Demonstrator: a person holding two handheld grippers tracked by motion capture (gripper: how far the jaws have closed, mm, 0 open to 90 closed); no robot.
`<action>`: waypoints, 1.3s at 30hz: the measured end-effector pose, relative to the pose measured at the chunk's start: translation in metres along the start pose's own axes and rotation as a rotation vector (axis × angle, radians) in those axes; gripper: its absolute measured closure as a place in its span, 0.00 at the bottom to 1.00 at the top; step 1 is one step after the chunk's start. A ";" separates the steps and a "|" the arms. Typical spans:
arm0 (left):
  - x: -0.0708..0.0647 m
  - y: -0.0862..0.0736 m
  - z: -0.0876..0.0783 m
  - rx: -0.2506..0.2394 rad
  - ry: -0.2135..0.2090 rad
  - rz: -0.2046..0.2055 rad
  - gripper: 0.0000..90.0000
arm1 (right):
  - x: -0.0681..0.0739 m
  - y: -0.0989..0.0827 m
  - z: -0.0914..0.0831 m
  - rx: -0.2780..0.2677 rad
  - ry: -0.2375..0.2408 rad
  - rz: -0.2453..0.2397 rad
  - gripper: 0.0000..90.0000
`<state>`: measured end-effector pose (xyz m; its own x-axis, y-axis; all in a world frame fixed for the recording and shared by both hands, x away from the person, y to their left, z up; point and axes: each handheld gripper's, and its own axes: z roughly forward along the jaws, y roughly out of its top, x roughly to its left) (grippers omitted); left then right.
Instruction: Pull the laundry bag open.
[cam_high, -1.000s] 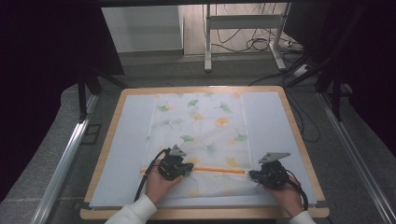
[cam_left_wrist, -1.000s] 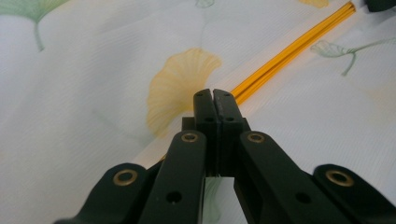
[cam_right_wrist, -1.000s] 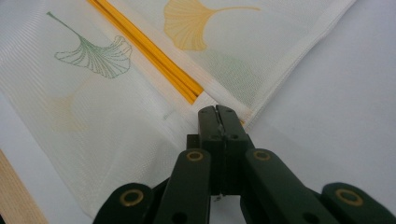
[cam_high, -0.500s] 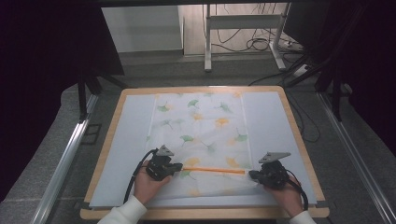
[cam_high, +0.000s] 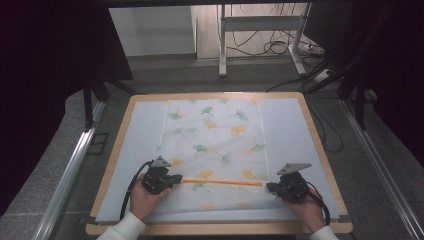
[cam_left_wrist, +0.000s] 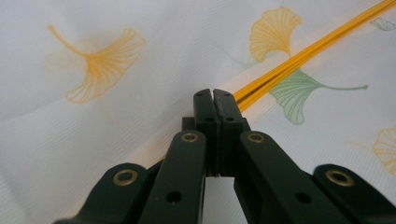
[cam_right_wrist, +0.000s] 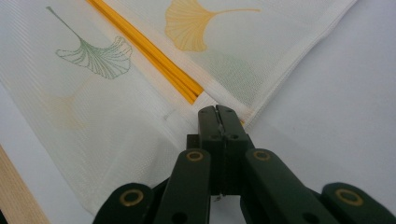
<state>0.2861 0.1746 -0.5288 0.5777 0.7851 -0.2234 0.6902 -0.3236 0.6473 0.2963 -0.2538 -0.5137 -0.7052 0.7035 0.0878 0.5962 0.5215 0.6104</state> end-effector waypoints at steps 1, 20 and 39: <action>0.001 -0.001 -0.001 0.001 0.001 -0.006 1.00 | 0.000 0.000 0.000 0.000 0.000 0.000 1.00; 0.024 -0.014 -0.020 -0.004 0.040 -0.065 1.00 | -0.001 0.000 0.000 -0.001 0.005 -0.003 1.00; 0.041 -0.030 -0.037 -0.021 0.063 -0.113 1.00 | -0.001 0.000 0.000 -0.001 0.007 -0.003 1.00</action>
<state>0.2732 0.2361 -0.5303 0.4674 0.8480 -0.2499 0.7400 -0.2205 0.6355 0.2972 -0.2544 -0.5139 -0.7095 0.6988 0.0914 0.5939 0.5230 0.6114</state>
